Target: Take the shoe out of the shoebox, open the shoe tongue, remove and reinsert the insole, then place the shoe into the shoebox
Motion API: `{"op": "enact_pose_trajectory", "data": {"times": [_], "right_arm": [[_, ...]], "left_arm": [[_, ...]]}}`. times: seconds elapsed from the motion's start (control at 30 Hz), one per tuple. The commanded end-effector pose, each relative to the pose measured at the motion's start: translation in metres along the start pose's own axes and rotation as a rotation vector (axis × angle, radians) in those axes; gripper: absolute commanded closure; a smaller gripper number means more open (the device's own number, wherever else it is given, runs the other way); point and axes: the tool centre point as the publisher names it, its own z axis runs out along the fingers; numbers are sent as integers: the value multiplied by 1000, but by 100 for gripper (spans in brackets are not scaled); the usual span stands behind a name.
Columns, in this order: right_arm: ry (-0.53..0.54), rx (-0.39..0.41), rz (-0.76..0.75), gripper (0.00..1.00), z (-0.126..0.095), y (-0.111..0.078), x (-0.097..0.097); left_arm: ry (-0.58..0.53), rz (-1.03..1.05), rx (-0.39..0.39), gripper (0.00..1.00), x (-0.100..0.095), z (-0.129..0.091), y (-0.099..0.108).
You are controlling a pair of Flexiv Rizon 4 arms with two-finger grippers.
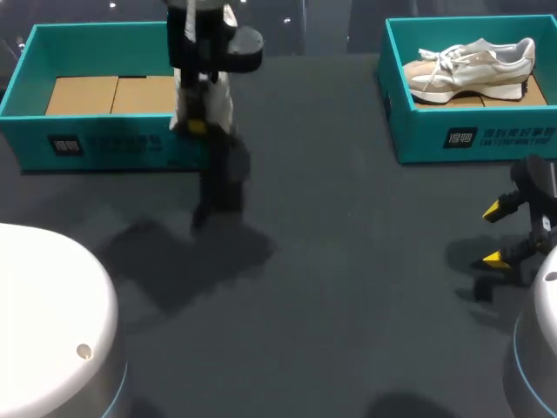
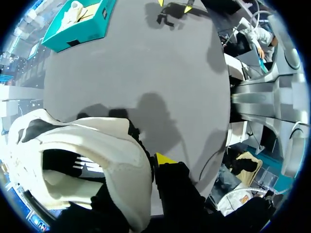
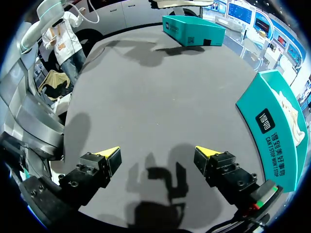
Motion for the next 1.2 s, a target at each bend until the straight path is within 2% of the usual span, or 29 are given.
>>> {"op": "enact_pose_trajectory", "data": {"times": [0.03, 0.37, 0.43, 0.53, 0.83, 1.0, 1.2], "right_arm": [[-4, 2, 0, 0, -1, 0, 2], [-4, 2, 0, 0, -1, 0, 2], [-4, 2, 0, 0, -1, 0, 2], [-4, 2, 0, 0, -1, 0, 2], [-4, 2, 0, 0, -1, 0, 2], [-4, 2, 0, 0, -1, 0, 2], [-4, 2, 0, 0, -1, 0, 2]], "left_arm": [[13, 5, 49, 100, -5, -10, 40], [13, 5, 49, 100, -5, -10, 40], [1, 2, 51, 100, -14, -15, 45], [-1, -29, 55, 100, -34, -20, 67], [-22, -103, 28, 100, -109, -19, 158], [-24, -91, 18, 100, -141, -16, 196], [8, -65, 47, 100, -181, -10, 244]]}}
